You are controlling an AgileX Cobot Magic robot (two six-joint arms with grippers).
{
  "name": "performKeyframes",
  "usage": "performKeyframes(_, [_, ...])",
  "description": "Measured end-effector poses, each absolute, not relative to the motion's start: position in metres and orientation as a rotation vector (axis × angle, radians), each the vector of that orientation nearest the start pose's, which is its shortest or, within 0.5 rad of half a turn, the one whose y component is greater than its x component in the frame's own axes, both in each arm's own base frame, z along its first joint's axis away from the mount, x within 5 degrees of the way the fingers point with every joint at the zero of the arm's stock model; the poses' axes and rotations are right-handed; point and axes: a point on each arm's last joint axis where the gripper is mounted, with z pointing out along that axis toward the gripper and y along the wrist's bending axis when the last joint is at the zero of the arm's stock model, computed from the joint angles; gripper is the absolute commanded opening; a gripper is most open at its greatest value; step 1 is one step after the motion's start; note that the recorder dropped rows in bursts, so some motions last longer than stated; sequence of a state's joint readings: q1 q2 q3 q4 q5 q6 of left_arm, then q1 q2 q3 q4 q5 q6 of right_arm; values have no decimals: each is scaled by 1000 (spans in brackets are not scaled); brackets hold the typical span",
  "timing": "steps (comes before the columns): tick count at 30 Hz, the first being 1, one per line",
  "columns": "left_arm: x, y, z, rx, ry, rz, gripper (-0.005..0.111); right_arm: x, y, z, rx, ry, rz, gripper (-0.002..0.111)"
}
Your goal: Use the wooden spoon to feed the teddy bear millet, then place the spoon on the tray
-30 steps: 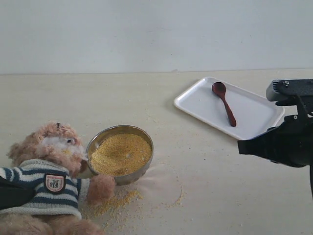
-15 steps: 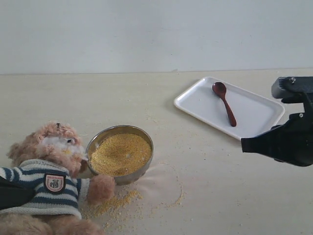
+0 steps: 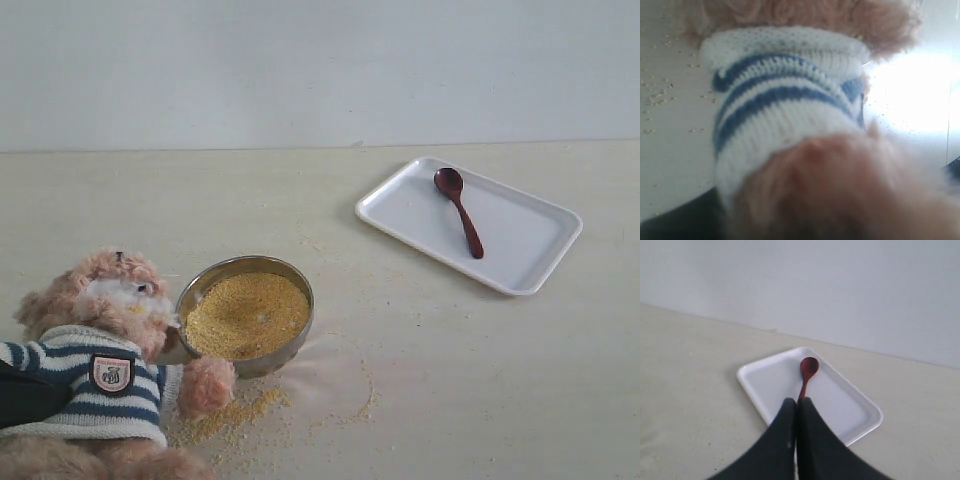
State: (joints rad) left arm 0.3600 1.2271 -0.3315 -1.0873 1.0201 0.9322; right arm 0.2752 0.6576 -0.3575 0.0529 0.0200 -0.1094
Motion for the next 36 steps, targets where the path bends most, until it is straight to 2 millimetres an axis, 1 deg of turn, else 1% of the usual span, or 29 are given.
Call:
performKeyframes(3, [152,-16,176,-207,2596,-1110,5,118,30,253,-225,1740,170,0])
performKeyframes(9, [152,-16,176,-207,2596,-1110,5,94,21,216,-79,1660,267,0])
performKeyframes(11, [152,-16,176,-207,2596,-1110,5,88,20,208,-48,1651,292,0])
performKeyframes(23, [152,-16,176,-207,2596,-1110,5,73,17,213,-28,1570,331,0])
performKeyframes(36, [152,-16,176,-207,2596,-1110,5,60,16,202,-43,1650,343,0])
